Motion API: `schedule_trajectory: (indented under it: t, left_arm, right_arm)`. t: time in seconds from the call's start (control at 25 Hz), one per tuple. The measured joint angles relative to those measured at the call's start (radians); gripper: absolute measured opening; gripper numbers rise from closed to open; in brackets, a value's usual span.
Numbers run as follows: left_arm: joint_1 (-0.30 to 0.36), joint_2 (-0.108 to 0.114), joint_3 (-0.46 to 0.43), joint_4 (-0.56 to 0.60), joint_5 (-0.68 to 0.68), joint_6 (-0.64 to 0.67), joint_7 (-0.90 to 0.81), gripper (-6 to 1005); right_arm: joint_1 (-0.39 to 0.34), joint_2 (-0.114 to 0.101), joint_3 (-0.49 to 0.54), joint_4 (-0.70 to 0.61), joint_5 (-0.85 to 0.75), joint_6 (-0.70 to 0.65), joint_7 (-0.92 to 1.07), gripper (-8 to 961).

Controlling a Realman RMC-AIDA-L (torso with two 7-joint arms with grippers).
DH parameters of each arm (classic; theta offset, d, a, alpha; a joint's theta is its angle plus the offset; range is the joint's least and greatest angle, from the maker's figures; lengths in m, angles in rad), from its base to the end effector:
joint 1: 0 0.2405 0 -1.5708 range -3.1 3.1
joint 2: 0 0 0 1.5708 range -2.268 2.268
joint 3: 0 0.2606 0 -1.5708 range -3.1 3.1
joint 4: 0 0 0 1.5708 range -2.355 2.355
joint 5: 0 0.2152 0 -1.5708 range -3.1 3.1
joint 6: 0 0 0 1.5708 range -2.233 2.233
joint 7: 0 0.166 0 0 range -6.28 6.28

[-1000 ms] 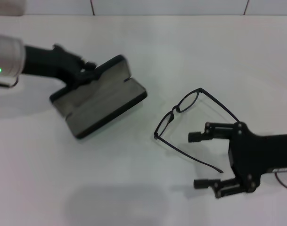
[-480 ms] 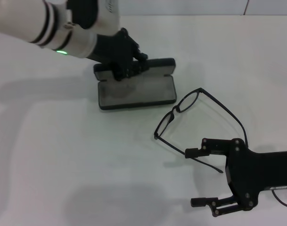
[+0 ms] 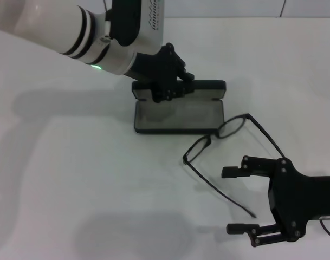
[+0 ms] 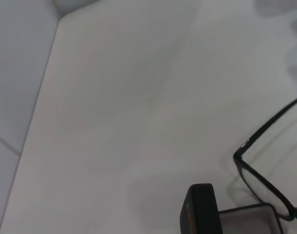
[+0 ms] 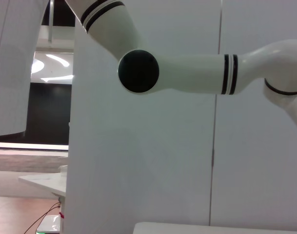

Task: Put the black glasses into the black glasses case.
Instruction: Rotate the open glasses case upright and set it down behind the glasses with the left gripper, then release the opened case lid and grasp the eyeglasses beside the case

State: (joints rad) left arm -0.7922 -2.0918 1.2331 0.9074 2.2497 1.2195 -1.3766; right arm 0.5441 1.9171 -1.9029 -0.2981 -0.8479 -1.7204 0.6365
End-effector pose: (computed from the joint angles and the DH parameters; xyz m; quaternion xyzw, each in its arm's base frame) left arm -0.1535 0.4201 -0.0660 -0.9810 0.1346 0.0435 0.1325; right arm 0.2243 0.2653 -0.0574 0.9261 0.0661 -0.3714 0.0036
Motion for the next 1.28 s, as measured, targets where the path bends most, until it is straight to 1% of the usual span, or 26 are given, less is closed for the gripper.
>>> schedule_trajectory:
  t: [0.2, 0.28, 0.36, 0.44, 0.48, 0.52, 0.56, 0.6, 0.64, 0.68, 0.72, 0.76, 0.8, 0.84, 0.88, 0.92, 0.96, 1.0, 1.04, 1.08, 1.12, 1.16, 1.24, 1.28]
  left_arm:
    - [0.003, 0.002, 0.005, 0.003, -0.019, -0.004, -0.052, 205]
    - [0.006, 0.002, 0.001, 0.003, -0.029, 0.001, -0.073, 206]
    - [0.02, 0.003, -0.002, 0.005, -0.075, 0.002, -0.072, 294]
    - [0.063, 0.007, -0.013, 0.012, -0.222, 0.004, -0.049, 382]
    - [0.081, 0.008, -0.022, 0.015, -0.275, 0.005, -0.038, 426]
    - [0.11, 0.009, -0.047, 0.019, -0.359, 0.007, -0.023, 474]
    - [0.14, 0.008, -0.074, 0.022, -0.439, 0.012, -0.01, 521]
    - [0.178, 0.008, -0.109, 0.019, -0.539, 0.028, 0.002, 569]
    - [0.201, 0.008, -0.126, 0.009, -0.601, 0.045, 0.006, 616]
    - [0.218, 0.008, -0.138, -0.002, -0.647, 0.06, 0.009, 664]
    - [0.249, 0.01, -0.159, -0.033, -0.72, 0.094, 0.015, 669]
    - [0.275, 0.011, -0.176, -0.064, -0.775, 0.126, 0.025, 674]
    - [0.303, 0.011, -0.195, -0.107, -0.823, 0.161, 0.042, 679]
    - [0.318, 0.011, -0.208, -0.134, -0.851, 0.184, 0.059, 683]
    - [0.339, 0.01, -0.225, -0.17, -0.875, 0.21, 0.079, 688]
    - [0.357, 0.01, -0.236, -0.2, -0.895, 0.235, 0.1, 693]
    - [0.373, 0.009, -0.246, -0.223, -0.909, 0.253, 0.116, 698]
    - [0.391, 0.008, -0.256, -0.249, -0.923, 0.272, 0.133, 703]
    - [0.401, 0.007, -0.26, -0.269, -0.933, 0.283, 0.15, 701]
    - [0.407, 0.007, -0.263, -0.284, -0.938, 0.288, 0.16, 699]
    - [0.41, 0.006, -0.266, -0.3, -0.945, 0.294, 0.175, 697]
    - [0.41, 0.006, -0.267, -0.317, -0.947, 0.297, 0.187, 696]
    - [0.406, 0.006, -0.269, -0.344, -0.949, 0.303, 0.207, 692]
    - [0.405, 0.006, -0.269, -0.352, -0.95, 0.304, 0.214, 692]
  right_arm:
    - [-0.004, 0.0, 0.015, 0.004, 0.003, 0.014, 0.004, 757]
    - [-0.007, 0.004, 0.045, 0.003, 0.004, 0.022, 0.005, 757]
    - [-0.01, 0.009, 0.101, 0.007, 0.003, 0.028, 0.006, 756]
    - [-0.02, 0.018, 0.187, 0.004, 0.003, 0.043, 0.006, 755]
    - [-0.026, 0.022, 0.244, -0.007, 0.003, 0.06, 0.008, 755]
    - [-0.028, 0.022, 0.279, -0.023, -0.002, 0.077, 0.014, 755]
    - [-0.029, 0.017, 0.313, -0.055, -0.017, 0.105, 0.036, 754]
    - [-0.028, 0.003, 0.336, -0.101, -0.041, 0.14, 0.073, 754]
    - [-0.028, -0.013, 0.343, -0.162, -0.081, 0.174, 0.128, 754]
    - [-0.025, -0.041, 0.348, -0.267, -0.154, 0.224, 0.222, 753]
    - [-0.023, -0.057, 0.348, -0.353, -0.222, 0.261, 0.304, 753]
    - [-0.02, -0.069, 0.35, -0.43, -0.289, 0.293, 0.364, 753]
    - [-0.014, -0.08, 0.354, -0.53, -0.401, 0.338, 0.459, 752]
    - [-0.003, -0.082, 0.369, -0.623, -0.514, 0.363, 0.541, 752]
    - [0.011, -0.079, 0.39, -0.691, -0.617, 0.373, 0.608, 752]
    - [0.028, -0.069, 0.413, -0.752, -0.733, 0.369, 0.673, 751]
    - [0.087, -0.032, 0.483, -0.845, -0.954, 0.299, 0.778, 751]
    - [0.087, -0.032, 0.483, -0.845, -0.954, 0.299, 0.778, 751]
    - [0.13, -0.007, 0.524, -0.868, -1.062, 0.228, 0.819, 751]
    - [0.166, 0.011, 0.554, -0.876, -1.138, 0.169, 0.845, 752]
    - [0.193, 0.023, 0.573, -0.881, -1.184, 0.131, 0.863, 752]
    - [0.234, 0.044, 0.6, -0.884, -1.259, 0.081, 0.883, 752]
    - [0.297, 0.078, 0.619, -0.874, -1.376, 0.026, 0.903, 746]
    - [0.312, 0.086, 0.614, -0.864, -1.401, 0.024, 0.903, 740]
